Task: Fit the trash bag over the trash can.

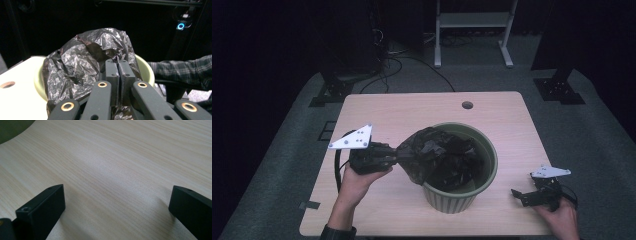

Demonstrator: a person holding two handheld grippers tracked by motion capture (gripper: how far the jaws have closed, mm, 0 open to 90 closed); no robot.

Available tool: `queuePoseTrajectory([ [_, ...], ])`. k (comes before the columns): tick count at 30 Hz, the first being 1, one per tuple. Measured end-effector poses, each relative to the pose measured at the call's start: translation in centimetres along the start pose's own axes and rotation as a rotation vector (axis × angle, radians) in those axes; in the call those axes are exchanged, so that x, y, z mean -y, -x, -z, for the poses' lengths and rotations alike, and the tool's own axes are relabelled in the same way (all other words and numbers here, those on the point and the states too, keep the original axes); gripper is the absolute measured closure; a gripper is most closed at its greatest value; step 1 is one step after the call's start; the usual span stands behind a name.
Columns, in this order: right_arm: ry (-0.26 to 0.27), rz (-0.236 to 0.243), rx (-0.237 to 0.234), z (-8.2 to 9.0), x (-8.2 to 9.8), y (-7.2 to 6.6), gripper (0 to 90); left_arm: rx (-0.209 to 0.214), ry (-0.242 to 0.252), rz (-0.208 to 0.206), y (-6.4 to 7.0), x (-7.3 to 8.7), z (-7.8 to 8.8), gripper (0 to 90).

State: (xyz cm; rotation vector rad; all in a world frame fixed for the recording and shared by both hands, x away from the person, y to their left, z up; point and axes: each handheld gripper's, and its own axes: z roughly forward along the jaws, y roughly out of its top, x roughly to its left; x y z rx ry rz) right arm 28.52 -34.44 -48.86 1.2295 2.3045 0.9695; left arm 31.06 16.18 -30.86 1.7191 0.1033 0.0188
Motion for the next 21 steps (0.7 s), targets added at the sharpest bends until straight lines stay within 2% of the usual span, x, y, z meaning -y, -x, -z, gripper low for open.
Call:
queuePoseTrajectory([
  [8,-0.002,0.025,0.001,0.1,-0.1,-0.2,0.0,0.041,0.012,0.012,-1.1,-0.9,-2.4,87.5],
  [9,0.004,0.031,0.006,0.2,-0.1,-0.3,2.6,0.045,0.013,0.016,-1.1,-0.9,-2.5,87.5],
  [11,0.021,0.034,-0.032,0.5,-0.2,-0.3,7.7,0.054,0.008,0.015,-1.2,-1.0,-2.8,87.4],
  [13,0.054,0.034,-0.078,0.9,-0.5,-0.2,7.7,0.063,-0.001,0.018,-1.2,-1.2,-3.1,87.0],
  [15,0.103,0.023,-0.137,1.4,-1.0,-0.1,8.0,0.065,-0.009,0.018,-1.3,-1.3,-3.2,87.0],
  [18,0.156,0.028,-0.179,2.5,-2.0,-0.2,10.6,0.067,-0.014,0.019,-1.5,-1.6,-3.4,87.1],
  [19,0.174,0.028,-0.198,3.0,-2.4,-0.3,14.0,0.068,-0.012,0.022,-1.5,-1.8,-3.5,87.1],
  [21,0.223,0.015,-0.242,3.8,-3.2,-0.4,14.0,0.067,-0.012,0.017,-1.6,-2.1,-3.6,87.1],
])
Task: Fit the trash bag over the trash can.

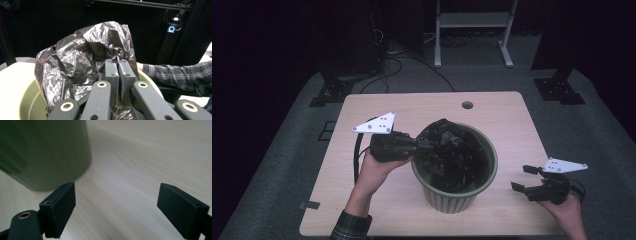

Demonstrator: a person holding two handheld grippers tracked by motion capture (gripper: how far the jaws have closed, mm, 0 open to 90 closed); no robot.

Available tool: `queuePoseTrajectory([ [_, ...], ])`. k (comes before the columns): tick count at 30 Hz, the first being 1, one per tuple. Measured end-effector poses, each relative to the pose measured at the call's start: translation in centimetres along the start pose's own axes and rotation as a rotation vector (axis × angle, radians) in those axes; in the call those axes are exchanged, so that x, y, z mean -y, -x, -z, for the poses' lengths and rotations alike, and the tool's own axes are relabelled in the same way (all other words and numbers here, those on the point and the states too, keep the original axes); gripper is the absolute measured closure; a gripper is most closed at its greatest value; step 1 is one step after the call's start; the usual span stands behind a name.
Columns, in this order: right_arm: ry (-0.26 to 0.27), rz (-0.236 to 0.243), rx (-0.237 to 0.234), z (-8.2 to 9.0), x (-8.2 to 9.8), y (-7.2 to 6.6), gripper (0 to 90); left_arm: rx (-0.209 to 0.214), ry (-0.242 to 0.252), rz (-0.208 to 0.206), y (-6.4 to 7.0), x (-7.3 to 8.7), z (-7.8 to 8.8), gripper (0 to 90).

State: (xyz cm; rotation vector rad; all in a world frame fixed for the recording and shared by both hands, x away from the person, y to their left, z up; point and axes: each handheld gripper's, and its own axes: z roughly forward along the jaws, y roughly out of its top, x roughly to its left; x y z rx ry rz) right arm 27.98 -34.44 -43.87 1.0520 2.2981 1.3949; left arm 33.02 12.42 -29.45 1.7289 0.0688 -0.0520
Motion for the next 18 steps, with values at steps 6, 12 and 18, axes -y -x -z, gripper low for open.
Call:
queuePoseTrajectory([
  [6,0.125,-0.021,-0.113,1.7,-3.1,-1.0,20.1,-0.012,-0.003,0.008,-0.3,-0.7,-0.6,87.3],
  [12,0.218,0.016,-0.184,3.5,-6.1,-2.4,24.2,-0.012,-0.007,0.014,-0.6,-1.1,-1.7,87.3],
  [18,0.242,0.102,-0.284,3.9,-9.3,-5.2,30.7,-0.017,-0.022,0.021,-0.6,-1.4,-3.0,87.3],
])
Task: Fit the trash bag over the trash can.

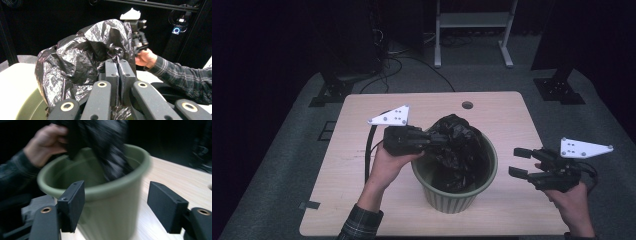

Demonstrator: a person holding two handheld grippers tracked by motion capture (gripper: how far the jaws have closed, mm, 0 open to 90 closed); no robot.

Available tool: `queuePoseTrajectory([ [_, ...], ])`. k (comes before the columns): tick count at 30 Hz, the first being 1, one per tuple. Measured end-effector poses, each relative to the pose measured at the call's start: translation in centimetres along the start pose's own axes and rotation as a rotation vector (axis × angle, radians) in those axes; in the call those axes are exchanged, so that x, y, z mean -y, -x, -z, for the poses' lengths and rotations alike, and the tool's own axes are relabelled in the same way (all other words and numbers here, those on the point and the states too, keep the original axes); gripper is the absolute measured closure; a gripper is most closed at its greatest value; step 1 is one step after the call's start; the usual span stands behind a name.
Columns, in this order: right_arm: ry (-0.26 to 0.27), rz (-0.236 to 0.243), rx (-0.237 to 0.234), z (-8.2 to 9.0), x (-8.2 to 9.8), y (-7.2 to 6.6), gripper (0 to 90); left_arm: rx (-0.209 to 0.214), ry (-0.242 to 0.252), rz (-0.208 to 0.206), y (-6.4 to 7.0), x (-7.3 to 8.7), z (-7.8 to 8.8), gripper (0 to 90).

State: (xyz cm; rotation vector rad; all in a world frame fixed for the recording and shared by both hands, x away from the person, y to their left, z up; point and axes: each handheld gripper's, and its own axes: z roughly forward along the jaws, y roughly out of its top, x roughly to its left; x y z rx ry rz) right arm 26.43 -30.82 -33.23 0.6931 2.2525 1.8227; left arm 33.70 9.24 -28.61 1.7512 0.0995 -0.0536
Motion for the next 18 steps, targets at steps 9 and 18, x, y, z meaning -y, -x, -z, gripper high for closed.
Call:
queuePoseTrajectory([
  [9,0.004,0.066,-0.127,-3.5,-3.0,-2.6,38.3,-0.006,-0.023,0.001,0.3,-0.1,-1.0,87.3],
  [18,-0.009,0.061,-0.178,-6.6,-3.6,-3.5,44.9,-0.022,-0.012,0.024,0.3,0.0,-1.6,87.3],
])
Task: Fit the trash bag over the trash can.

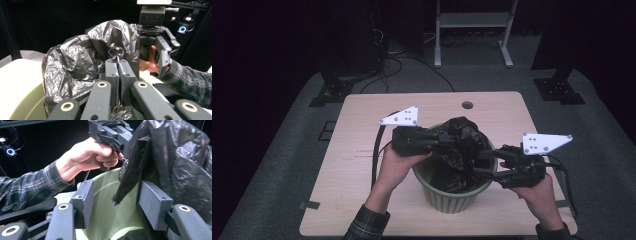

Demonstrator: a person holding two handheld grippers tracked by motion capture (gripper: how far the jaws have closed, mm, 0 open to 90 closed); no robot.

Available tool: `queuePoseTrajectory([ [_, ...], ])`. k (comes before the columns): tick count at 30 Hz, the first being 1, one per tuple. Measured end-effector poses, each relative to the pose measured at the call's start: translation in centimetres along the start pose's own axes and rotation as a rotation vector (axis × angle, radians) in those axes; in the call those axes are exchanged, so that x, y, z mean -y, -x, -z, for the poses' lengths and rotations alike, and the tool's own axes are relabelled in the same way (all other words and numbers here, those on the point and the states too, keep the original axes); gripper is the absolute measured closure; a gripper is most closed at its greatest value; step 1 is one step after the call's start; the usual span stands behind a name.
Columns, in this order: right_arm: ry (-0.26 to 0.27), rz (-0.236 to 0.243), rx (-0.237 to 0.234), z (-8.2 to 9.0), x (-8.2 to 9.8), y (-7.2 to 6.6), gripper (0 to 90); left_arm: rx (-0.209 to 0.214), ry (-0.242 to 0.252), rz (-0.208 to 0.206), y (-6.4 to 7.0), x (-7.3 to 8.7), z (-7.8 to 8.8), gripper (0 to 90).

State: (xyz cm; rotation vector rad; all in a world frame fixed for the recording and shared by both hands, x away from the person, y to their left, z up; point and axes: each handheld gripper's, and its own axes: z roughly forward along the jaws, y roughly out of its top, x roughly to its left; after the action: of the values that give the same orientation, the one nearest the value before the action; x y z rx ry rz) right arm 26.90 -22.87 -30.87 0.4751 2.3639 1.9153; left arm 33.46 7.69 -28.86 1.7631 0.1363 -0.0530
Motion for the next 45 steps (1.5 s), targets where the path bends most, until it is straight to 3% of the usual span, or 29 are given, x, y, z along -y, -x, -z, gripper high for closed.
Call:
queuePoseTrajectory([
  [2,-0.002,-0.005,0.003,-0.6,-0.1,0.2,46.5,0.003,-0.002,0.002,0.1,0.1,-0.2,87.3],
  [5,-0.003,-0.014,0.009,-1.0,-0.2,0.4,55.8,0.017,-0.012,0.009,0.2,0.2,-0.4,87.3],
  [11,-0.028,-0.027,0.051,-1.1,-0.2,0.8,89.7,-0.003,0.001,0.017,0.1,0.5,0.7,87.3],
  [15,-0.057,-0.038,0.055,-0.8,0.0,1.0,90.0,-0.035,0.030,0.039,-0.3,1.1,2.6,87.3],
  [22,-0.081,-0.067,0.035,-0.3,0.6,1.5,90.0,-0.145,0.084,0.092,-1.1,2.3,6.6,88.2],
  [29,-0.061,-0.090,0.068,1.1,0.9,2.2,90.0,-0.224,0.147,0.131,-1.1,3.3,10.2,88.5],
  [32,-0.049,-0.103,0.094,2.0,1.1,2.6,90.0,-0.245,0.152,0.140,-1.0,4.0,11.3,88.5],
  [38,-0.071,-0.124,0.162,2.8,1.8,3.1,90.0,-0.270,0.149,0.159,-0.8,5.1,12.2,88.4],
  [43,-0.061,-0.129,0.174,3.5,1.9,3.2,90.0,-0.270,0.142,0.163,-0.9,5.4,12.1,88.0],
  [45,-0.063,-0.126,0.170,3.6,1.9,3.3,87.4,-0.255,0.156,0.168,-1.0,5.5,11.8,79.0],
])
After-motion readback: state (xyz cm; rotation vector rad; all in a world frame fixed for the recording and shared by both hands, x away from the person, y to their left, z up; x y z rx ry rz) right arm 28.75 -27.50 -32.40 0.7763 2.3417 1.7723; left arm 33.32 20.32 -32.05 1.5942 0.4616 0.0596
